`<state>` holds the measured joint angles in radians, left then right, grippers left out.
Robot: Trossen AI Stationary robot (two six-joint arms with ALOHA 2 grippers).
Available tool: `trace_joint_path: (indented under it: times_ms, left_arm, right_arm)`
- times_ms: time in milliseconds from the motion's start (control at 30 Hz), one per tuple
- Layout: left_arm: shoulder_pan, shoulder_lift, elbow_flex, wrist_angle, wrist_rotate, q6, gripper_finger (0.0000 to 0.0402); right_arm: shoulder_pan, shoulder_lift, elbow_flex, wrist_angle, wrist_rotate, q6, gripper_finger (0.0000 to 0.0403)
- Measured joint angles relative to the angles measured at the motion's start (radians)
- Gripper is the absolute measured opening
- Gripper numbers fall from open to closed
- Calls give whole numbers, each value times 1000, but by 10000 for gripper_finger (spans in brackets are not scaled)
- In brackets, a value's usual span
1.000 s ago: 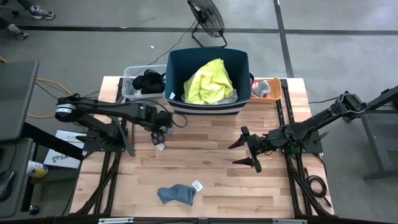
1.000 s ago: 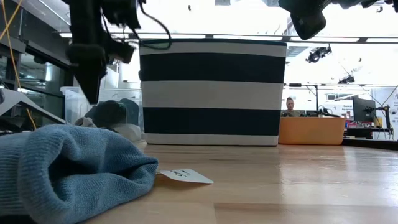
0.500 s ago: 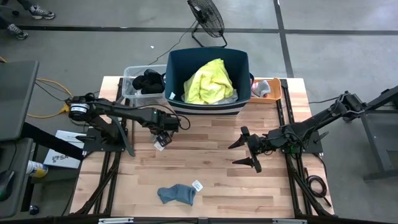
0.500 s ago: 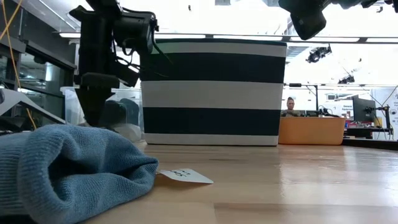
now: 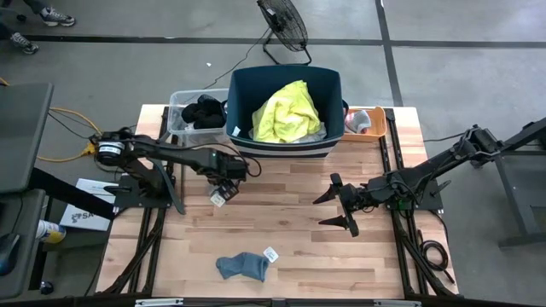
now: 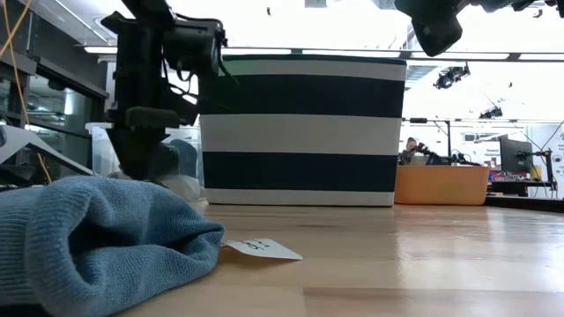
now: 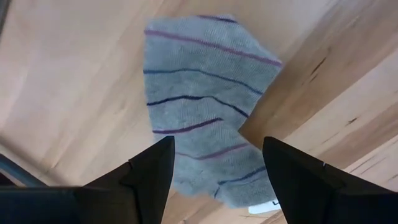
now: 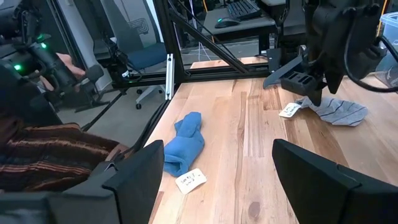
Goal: Pick & Place Cloths
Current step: Put the gray sock into the yellow bin
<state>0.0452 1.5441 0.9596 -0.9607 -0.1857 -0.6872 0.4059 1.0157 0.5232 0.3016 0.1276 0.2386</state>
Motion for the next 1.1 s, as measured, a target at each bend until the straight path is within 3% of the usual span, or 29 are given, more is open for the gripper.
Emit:
trace_joint_path:
  times_ms: [667,833,1100]
  left_arm:
    - [0,183,5,-15,104,-27,230]
    - [0,187,5,-8,125,-43,173]
    - [0,191,4,-15,178,-44,21]
  right_arm:
    - [0,0,0,0,0,0,291]
    - [0,0,0,0,0,0,291]
    - [0,0,0,0,0,0,291]
